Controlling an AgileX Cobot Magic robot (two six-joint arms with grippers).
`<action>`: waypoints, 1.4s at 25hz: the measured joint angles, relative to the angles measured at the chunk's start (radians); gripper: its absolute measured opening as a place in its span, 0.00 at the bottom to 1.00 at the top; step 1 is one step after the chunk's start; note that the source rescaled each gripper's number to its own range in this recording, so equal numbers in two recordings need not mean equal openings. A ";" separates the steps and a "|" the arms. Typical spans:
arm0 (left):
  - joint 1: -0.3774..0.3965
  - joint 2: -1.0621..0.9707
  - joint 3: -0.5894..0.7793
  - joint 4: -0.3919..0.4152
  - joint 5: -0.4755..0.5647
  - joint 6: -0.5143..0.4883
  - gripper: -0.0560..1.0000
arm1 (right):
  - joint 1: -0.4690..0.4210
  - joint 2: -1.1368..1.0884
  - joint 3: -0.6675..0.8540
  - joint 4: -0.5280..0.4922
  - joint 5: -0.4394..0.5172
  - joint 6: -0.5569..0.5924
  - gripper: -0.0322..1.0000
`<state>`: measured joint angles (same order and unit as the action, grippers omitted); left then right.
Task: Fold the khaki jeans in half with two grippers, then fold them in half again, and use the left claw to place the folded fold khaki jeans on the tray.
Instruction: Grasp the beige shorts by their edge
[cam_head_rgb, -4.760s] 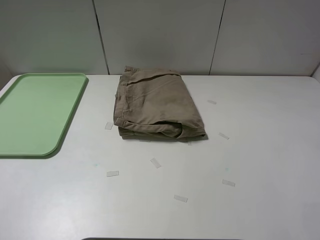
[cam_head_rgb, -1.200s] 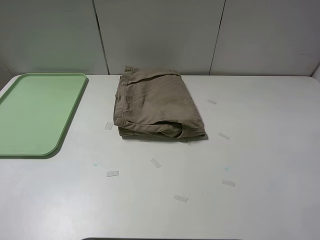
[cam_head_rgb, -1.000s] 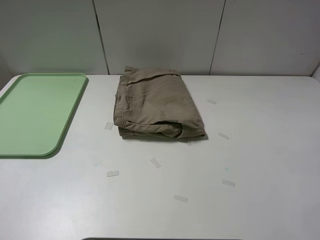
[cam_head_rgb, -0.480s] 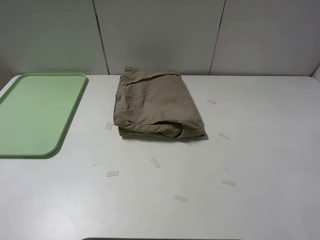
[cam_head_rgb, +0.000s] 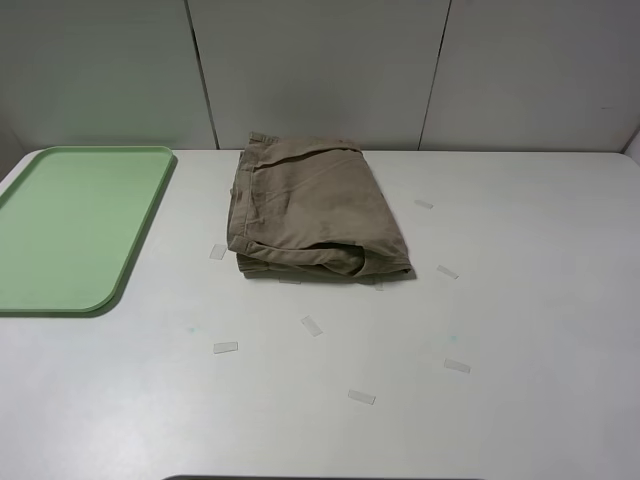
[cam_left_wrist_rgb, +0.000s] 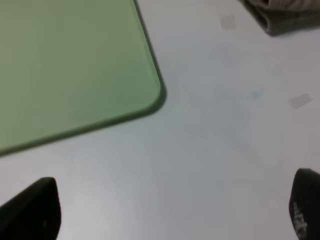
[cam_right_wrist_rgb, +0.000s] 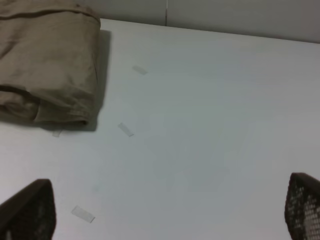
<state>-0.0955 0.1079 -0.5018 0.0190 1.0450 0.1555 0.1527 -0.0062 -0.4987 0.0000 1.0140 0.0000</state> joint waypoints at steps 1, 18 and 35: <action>0.000 0.049 -0.006 -0.008 -0.023 -0.029 0.91 | 0.000 0.000 0.000 0.000 0.000 0.000 1.00; 0.000 0.988 -0.026 -0.782 -0.580 0.439 0.89 | 0.000 0.000 0.000 0.000 0.000 0.000 1.00; 0.000 1.401 -0.125 -1.172 -0.713 0.731 0.89 | 0.000 0.000 0.000 0.000 0.000 0.000 1.00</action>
<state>-0.0955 1.5086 -0.6273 -1.1533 0.3321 0.8868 0.1527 -0.0062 -0.4987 0.0000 1.0140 0.0000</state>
